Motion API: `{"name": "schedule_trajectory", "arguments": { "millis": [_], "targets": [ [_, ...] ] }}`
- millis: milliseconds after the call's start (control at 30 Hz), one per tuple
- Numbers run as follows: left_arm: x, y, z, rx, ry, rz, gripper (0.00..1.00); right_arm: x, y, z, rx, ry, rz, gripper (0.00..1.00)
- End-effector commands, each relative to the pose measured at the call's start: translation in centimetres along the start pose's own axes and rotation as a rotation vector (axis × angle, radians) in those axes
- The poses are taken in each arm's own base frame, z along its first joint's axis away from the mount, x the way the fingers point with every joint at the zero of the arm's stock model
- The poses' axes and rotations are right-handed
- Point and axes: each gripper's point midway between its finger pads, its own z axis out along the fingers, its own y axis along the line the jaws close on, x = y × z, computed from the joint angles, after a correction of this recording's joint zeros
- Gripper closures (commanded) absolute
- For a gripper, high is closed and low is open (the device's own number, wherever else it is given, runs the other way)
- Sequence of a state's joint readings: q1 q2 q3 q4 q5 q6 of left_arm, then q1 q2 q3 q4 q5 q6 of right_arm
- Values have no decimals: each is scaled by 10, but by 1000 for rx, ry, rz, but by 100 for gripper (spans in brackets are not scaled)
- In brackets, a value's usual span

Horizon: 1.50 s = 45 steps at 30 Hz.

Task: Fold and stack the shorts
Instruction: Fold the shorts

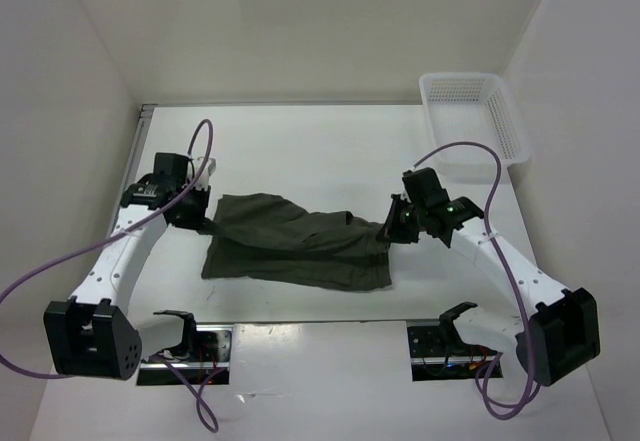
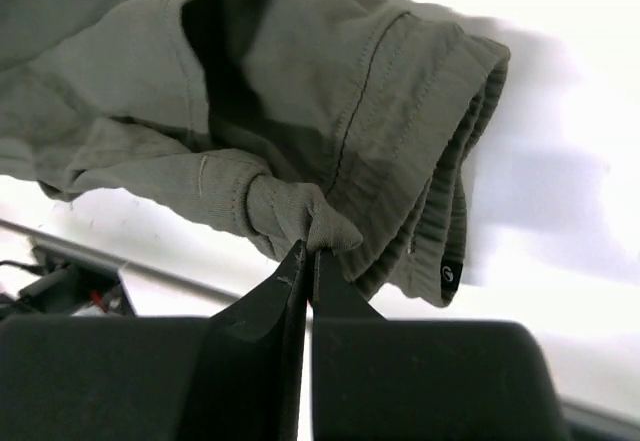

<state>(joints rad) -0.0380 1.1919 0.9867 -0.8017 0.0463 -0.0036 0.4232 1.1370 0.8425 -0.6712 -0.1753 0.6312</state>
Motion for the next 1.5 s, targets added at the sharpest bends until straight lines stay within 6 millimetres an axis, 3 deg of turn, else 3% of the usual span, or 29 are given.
{"name": "schedule_trajectory", "arguments": {
  "millis": [0, 33, 100, 167, 267, 400, 467, 533, 567, 600, 633, 667, 700, 833, 1000, 1100, 1133, 1167, 1233, 1267, 1333, 1367, 1400, 1433, 1467],
  "targets": [
    [21, 1, -9, -6, 34, -5, 96, 24, -2, -18, 32, 68, 74, 97],
    [46, -2, 2, -4, 102, 2, 93, 35, -8, -17, 53, 98, 85, 85],
    [65, -8, 7, 19, 149, 11, 81, 48, -12, -18, 70, 142, 90, 70],
    [75, -10, 13, 30, 172, 8, 72, 57, -15, -32, 92, 173, 88, 68],
    [78, -8, 14, 21, 182, 8, 64, 50, -12, -56, 94, 123, 66, 67],
    [70, -2, 12, -18, 149, 14, 58, 9, 21, -66, -3, -2, 4, 65],
    [42, 2, 10, -34, 65, 19, 51, -14, 39, -53, -60, -73, -16, 67],
    [18, 3, 13, -37, 16, 21, 44, -24, 44, -25, -48, -59, -1, 71],
    [-4, 4, 7, -40, -32, 23, 42, -21, 51, -14, -49, -43, -26, 74],
    [-14, 5, 7, -41, -49, 24, 40, -19, 50, 10, -17, -13, -27, 76],
    [-26, 6, 12, -42, -64, 25, 40, -16, 52, 19, -1, 2, -41, 77],
    [-42, 7, 19, -45, -105, 27, 40, 0, 43, 39, 65, 56, -54, 80],
    [-48, 7, 24, -46, -119, 27, 40, 9, 37, 48, 89, 89, -60, 80],
    [-48, -8, 61, 4, -74, 60, 40, 46, -5, 73, 216, 186, -36, 85],
    [-46, -19, 105, 31, -25, 86, 40, 39, -24, 82, 307, 138, -15, 85],
    [-46, -16, 124, 20, 6, 84, 40, 41, -37, 101, 362, 171, -18, 85],
    [-35, -13, 136, 11, 54, 83, 40, 38, -37, 106, 373, 173, -34, 85],
    [-44, -9, 141, -14, 41, 84, 42, 32, -42, 113, 390, 166, -36, 85],
    [-40, -7, 159, -24, 83, 83, 42, 25, -48, 126, 426, 160, -44, 85],
    [-55, -4, 162, -40, 54, 84, 43, 13, -58, 128, 458, 134, -19, 87],
    [-64, 9, 176, -54, 59, 57, 43, -17, -53, 135, 445, 64, -13, 88],
    [-74, 13, 179, -59, 45, 48, 44, -35, -60, 136, 464, 23, 15, 89],
    [-87, 18, 182, -66, 18, 39, 44, -59, -52, 140, 444, -24, 16, 89],
    [-113, 24, 184, -73, -25, 32, 44, -72, -51, 140, 444, -44, 3, 91],
    [-125, 30, 185, -80, -46, 22, 44, -87, -47, 142, 429, -71, 1, 91]
  ]
}}
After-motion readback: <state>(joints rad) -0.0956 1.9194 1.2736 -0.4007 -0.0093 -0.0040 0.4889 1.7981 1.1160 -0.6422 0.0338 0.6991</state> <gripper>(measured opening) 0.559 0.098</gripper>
